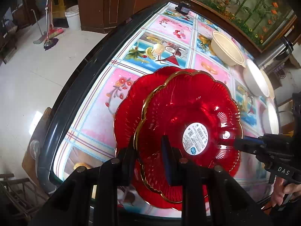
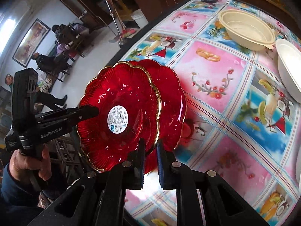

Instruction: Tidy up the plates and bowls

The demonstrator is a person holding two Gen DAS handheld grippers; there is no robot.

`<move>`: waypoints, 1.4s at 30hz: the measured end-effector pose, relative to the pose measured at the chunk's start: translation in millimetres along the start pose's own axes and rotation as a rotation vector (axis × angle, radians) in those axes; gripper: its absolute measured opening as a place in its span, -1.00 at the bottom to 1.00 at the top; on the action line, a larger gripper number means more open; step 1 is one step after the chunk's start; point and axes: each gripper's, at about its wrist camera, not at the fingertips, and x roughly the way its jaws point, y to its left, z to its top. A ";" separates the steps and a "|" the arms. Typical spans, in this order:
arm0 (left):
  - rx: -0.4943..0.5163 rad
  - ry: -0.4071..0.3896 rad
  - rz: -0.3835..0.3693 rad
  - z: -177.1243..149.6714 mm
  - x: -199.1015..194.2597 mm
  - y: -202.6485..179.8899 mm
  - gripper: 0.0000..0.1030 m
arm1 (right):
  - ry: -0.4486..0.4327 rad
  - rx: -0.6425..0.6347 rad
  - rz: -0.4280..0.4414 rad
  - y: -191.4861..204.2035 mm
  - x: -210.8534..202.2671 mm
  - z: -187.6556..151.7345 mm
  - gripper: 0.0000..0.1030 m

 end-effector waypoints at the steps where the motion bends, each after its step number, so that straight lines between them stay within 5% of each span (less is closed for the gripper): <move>1: -0.002 0.004 -0.005 0.8 2.4 1.7 -0.54 | 0.004 0.000 -0.004 0.5 2.5 1.5 -0.75; 7: -0.011 0.005 -0.015 5.0 7.1 5.7 -0.39 | 0.023 0.004 -0.047 0.7 13.1 7.8 -0.75; 17: 0.039 0.028 -0.046 13.0 12.1 -13.0 0.43 | 0.073 -0.026 -0.131 11.0 26.1 15.6 -0.70; 20: 0.070 0.013 -0.004 16.1 11.3 -17.9 0.62 | 0.081 -0.052 -0.145 16.5 25.9 16.1 -0.60; 25: 0.062 0.008 -0.007 19.3 11.2 -14.8 0.64 | 0.066 -0.080 -0.168 22.1 20.8 15.7 -0.25; 42: -0.030 -0.089 -0.026 14.8 -48.2 17.0 0.64 | -0.109 0.133 -0.073 -48.1 -55.4 -1.9 -0.25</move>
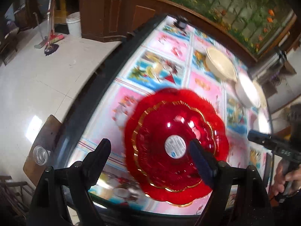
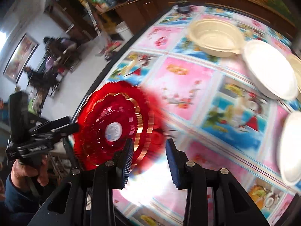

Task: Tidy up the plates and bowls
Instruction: 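Grasp the white foam plate by its rim with the right tool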

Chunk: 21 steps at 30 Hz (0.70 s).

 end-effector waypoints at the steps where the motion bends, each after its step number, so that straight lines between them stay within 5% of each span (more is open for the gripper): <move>1: -0.013 -0.026 0.029 6.3 -8.8 8.5 0.64 | -0.005 0.015 -0.006 -7.6 -2.7 0.4 -0.25; 7: -0.059 -0.111 0.097 18.6 -44.1 33.0 0.64 | -0.057 0.103 -0.061 -55.6 -29.5 0.3 -0.25; 21: 0.128 -0.031 -0.099 -19.5 -18.0 -74.5 0.64 | -0.162 0.297 -0.172 -139.2 -79.1 -25.2 -0.26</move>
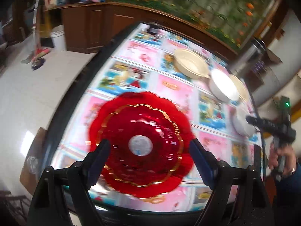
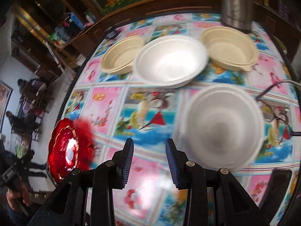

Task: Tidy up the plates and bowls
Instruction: 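Grasp the white foam plate by its rim with the right tool, then place the white plate onto the red plate stack with the right tool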

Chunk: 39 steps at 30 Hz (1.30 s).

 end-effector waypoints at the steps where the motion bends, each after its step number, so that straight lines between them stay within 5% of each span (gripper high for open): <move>1: 0.010 0.003 -0.008 -0.1 2.1 -5.0 0.64 | -0.012 0.020 -0.012 -9.6 -1.9 2.8 -0.26; 6: 0.072 0.035 -0.043 -4.3 12.3 -34.8 0.64 | 0.000 0.086 -0.084 -50.5 8.1 12.1 -0.26; 11: 0.126 0.066 -0.082 -8.5 21.8 -60.1 0.64 | 0.105 0.114 -0.047 -69.4 34.7 1.5 -0.26; 21: 0.214 0.112 -0.127 -13.5 38.9 -105.4 0.64 | 0.246 0.008 0.122 -18.7 20.4 -62.1 -0.26; 24: 0.240 0.137 -0.156 -14.6 48.0 -122.4 0.64 | 0.168 -0.012 0.146 -15.4 -7.6 -65.9 -0.26; 29: 0.284 0.171 -0.183 -10.1 72.6 -155.5 0.64 | 0.027 0.025 0.015 -48.1 -43.5 -55.4 -0.26; 38: 0.270 0.254 -0.206 -7.7 131.6 -193.0 0.63 | 0.077 0.093 0.016 -76.8 -22.2 -63.4 -0.26; 39: 0.274 0.259 -0.191 -9.3 136.6 -195.0 0.51 | 0.082 0.096 0.025 -77.1 -19.4 -64.2 -0.26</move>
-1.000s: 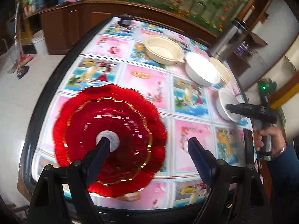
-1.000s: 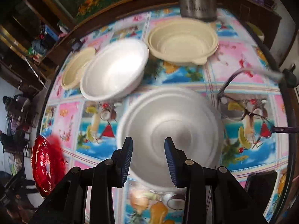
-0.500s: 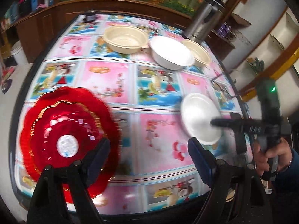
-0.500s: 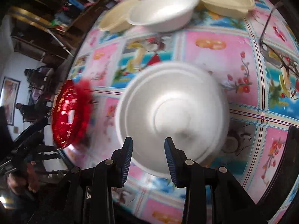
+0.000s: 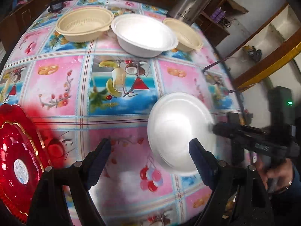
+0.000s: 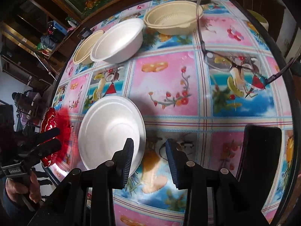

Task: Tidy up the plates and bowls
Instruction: 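Place the white plate onto the red plate stack with the right tool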

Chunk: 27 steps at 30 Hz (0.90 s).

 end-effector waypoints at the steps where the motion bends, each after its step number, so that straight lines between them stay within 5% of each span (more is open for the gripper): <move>1: 0.004 0.012 -0.003 0.3 5.8 -0.8 0.39 | 0.001 0.001 0.008 -0.2 2.3 -0.2 -0.26; 3: 0.015 0.042 -0.030 -0.4 17.4 -4.4 -0.31 | 0.011 0.000 0.023 2.0 8.8 -1.3 -0.29; 5: 0.035 0.061 -0.033 -3.6 23.5 -10.0 -0.42 | 0.013 0.001 0.036 5.3 12.0 -3.6 -0.79; 16: 0.017 -0.027 0.004 -9.9 -21.0 7.2 -0.41 | 0.019 -0.065 0.083 43.1 8.6 -0.1 -0.83; 27: -0.149 -0.175 0.096 -31.4 -105.5 85.5 -0.25 | 0.056 -0.272 0.190 154.5 24.1 20.6 -0.83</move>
